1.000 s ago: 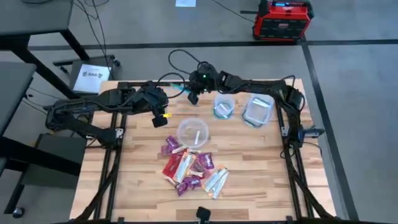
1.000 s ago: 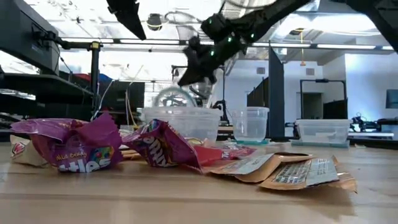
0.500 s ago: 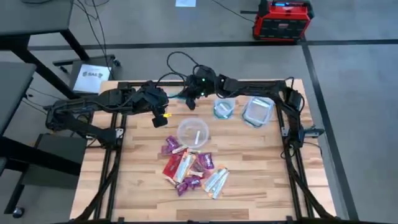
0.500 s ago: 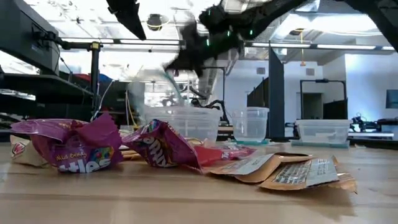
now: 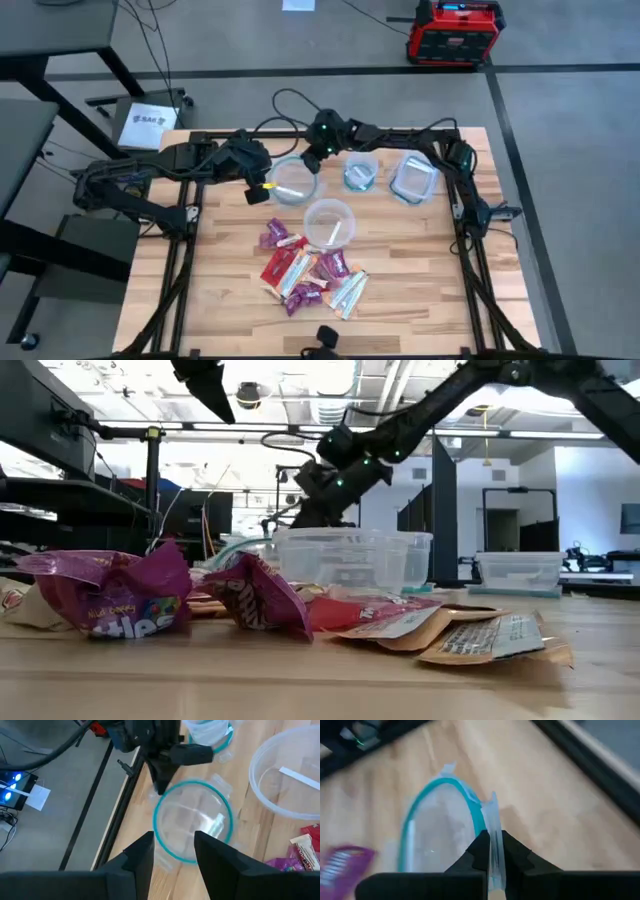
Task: Sort candy
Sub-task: Remove the big round transparent bin's lid
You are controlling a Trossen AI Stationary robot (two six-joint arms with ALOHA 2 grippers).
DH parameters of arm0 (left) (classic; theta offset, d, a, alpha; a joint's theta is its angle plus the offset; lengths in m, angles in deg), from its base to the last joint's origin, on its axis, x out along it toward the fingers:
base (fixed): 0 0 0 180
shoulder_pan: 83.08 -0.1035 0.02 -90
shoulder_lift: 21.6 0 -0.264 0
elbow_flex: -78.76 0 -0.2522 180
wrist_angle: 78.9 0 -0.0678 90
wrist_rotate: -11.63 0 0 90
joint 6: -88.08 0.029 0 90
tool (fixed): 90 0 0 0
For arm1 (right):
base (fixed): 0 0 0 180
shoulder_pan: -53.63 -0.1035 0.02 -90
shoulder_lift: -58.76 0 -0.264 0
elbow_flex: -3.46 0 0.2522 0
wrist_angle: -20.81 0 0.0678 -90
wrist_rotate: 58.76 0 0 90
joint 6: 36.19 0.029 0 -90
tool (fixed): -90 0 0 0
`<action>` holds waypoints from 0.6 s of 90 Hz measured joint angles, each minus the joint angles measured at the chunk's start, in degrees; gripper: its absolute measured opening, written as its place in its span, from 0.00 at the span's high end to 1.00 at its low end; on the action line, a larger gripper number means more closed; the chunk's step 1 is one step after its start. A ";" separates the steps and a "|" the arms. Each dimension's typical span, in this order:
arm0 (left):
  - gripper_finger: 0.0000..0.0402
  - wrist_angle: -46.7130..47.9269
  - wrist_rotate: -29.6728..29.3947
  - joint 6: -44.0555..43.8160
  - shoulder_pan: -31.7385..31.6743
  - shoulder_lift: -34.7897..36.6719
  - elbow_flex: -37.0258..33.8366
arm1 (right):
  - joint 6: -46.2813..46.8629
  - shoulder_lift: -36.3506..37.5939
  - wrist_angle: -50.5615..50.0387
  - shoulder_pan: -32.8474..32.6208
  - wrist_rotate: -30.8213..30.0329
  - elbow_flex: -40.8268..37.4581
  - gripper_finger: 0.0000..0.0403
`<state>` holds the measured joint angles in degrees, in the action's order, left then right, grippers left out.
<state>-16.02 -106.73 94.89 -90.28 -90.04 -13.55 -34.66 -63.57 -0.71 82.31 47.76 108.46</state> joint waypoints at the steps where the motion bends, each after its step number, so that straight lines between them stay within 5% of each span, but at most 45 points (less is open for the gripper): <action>1: 0.68 0.04 0.01 0.00 0.00 0.00 0.00 | -0.55 0.01 0.09 0.02 -0.23 0.01 0.97; 23: 0.68 0.01 0.00 0.22 0.00 0.00 0.00 | -7.34 1.60 -1.93 -0.71 -0.49 0.49 0.73; 40: 0.68 0.96 0.01 -0.04 0.00 -0.02 0.00 | -13.80 7.55 -20.38 -1.04 -1.82 3.15 0.51; 54: 0.68 1.34 0.02 -0.22 0.00 -0.02 0.00 | -17.01 11.99 -38.96 -6.07 -0.18 3.37 0.44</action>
<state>-14.68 -106.70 94.67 -90.28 -90.06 -13.55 -51.67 -51.57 -39.67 76.24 47.58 111.83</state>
